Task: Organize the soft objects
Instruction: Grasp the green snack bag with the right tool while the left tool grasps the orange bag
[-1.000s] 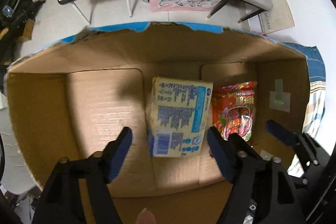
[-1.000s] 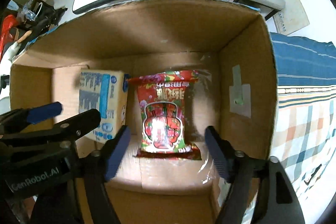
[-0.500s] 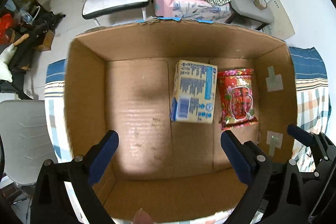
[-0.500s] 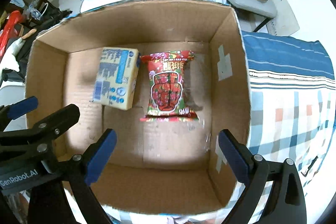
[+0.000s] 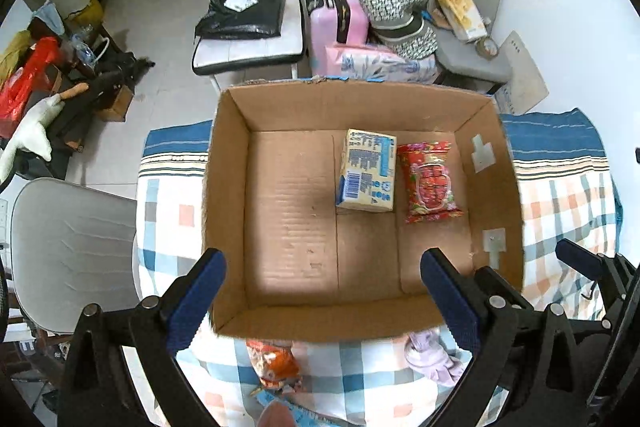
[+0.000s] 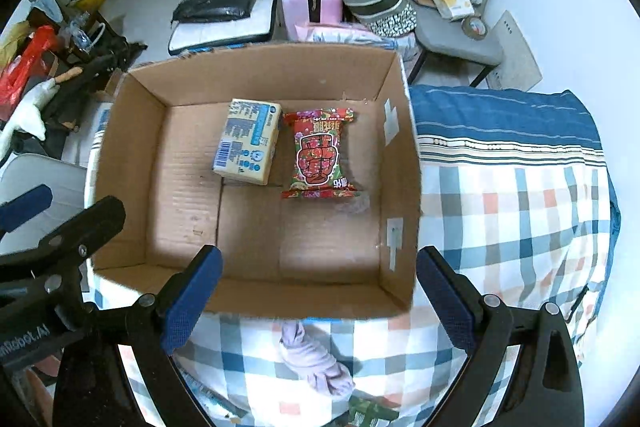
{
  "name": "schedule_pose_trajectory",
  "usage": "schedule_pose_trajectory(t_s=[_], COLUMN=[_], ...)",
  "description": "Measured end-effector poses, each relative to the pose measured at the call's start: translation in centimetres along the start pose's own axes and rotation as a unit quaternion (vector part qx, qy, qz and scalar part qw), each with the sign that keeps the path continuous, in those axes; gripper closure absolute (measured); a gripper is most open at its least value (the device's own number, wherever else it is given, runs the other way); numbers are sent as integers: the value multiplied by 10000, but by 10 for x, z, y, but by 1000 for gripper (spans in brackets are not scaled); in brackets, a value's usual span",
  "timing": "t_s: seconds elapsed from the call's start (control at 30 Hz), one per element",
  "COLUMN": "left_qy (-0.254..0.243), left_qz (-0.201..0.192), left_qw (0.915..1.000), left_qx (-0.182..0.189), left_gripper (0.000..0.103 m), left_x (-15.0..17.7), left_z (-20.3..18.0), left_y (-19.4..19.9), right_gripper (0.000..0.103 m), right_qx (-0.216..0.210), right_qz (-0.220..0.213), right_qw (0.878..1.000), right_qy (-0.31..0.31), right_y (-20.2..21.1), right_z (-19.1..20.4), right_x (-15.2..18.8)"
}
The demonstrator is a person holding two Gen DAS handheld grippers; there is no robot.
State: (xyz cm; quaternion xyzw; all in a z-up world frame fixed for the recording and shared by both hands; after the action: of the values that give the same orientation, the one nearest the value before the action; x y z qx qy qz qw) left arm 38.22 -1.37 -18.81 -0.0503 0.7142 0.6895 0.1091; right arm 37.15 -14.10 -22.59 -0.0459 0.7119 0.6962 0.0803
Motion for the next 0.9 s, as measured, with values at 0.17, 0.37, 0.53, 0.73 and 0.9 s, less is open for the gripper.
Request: schedule_pose_trajectory(t_s=[0.17,0.37,0.53,0.73,0.9], left_qy=[92,264,543,1147,1578], left_qz=[-193,-355,-235,279,977], left_qw=[9998,9989,9982,9929,9826], left_qx=[-20,-175,-5,107,115], left_gripper=[3,0,0,0,0], left_x=[20,52,90,165,221], left_z=[1,6,18,32,36], left_y=[28,55,56,27,-23], right_gripper=[4,4,4,4,4], right_qx=[-64,-339,-602,-574,-673], right_qz=[-239,-331,-29,785,1735], right_qw=[9996,9987,9982,9942,9774], right_qy=[95,166,-1,-459,-1006], right_y=[33,61,51,-2,-72], right_z=[4,6,-15,-63,-95], right_x=[20,55,104,175,236])
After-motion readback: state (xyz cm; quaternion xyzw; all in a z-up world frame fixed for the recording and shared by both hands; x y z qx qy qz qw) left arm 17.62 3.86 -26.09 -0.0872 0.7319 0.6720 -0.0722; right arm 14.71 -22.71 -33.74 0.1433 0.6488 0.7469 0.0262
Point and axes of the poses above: each gripper's, at about its wrist camera, not at the fingertips, and y roughly against the way its jaws point, z to its left, x to its underside, the point moved 1 cm from there along -y, roughly the way its jaws point, and after that the axes turned 2 degrees about z, right-handed, at the moved point
